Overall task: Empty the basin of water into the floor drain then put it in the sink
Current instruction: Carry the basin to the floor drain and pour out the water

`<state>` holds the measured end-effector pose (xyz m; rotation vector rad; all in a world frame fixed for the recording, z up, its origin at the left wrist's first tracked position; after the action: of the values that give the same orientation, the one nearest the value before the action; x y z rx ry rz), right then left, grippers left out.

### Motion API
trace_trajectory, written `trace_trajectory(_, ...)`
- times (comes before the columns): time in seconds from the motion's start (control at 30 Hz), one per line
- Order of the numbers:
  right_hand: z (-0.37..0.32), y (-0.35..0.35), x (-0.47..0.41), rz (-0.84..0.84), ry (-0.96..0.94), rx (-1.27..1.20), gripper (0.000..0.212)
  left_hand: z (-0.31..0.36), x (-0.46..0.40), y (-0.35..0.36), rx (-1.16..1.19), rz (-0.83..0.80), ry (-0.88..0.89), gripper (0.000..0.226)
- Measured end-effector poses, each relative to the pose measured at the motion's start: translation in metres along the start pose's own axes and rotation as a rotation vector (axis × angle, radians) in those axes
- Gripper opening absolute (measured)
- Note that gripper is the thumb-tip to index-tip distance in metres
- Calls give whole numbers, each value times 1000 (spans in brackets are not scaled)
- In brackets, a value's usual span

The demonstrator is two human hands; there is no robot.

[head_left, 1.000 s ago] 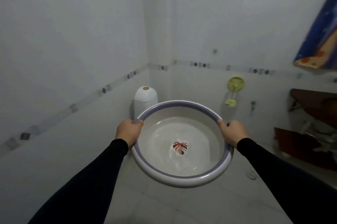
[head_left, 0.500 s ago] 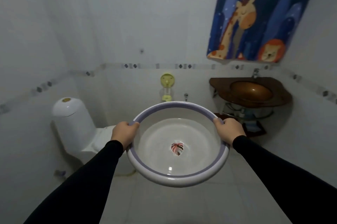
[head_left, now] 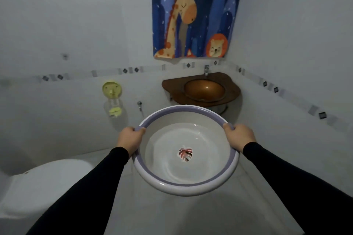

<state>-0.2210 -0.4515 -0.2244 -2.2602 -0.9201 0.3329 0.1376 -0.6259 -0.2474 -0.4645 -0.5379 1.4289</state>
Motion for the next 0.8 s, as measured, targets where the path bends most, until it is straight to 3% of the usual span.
trace_trajectory(0.47,1,-22,-203,61,43,-55,49,106,-149,117,-36,-68,14,31)
trace_trajectory(0.8,-46,41,-352,-196,-144,-23,49,98,-215,140,13,36,-207,32)
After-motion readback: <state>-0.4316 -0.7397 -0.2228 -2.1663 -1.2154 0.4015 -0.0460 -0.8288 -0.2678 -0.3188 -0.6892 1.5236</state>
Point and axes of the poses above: each hand's wrist, its own x-axis away from the middle knuckle, its own y-axis out of the palm, z = x × y, the point moved 9 cm from there along -x, towards the middle knuckle, and after that the axes turned 9 degrees about -x, right-handed, at the moved point
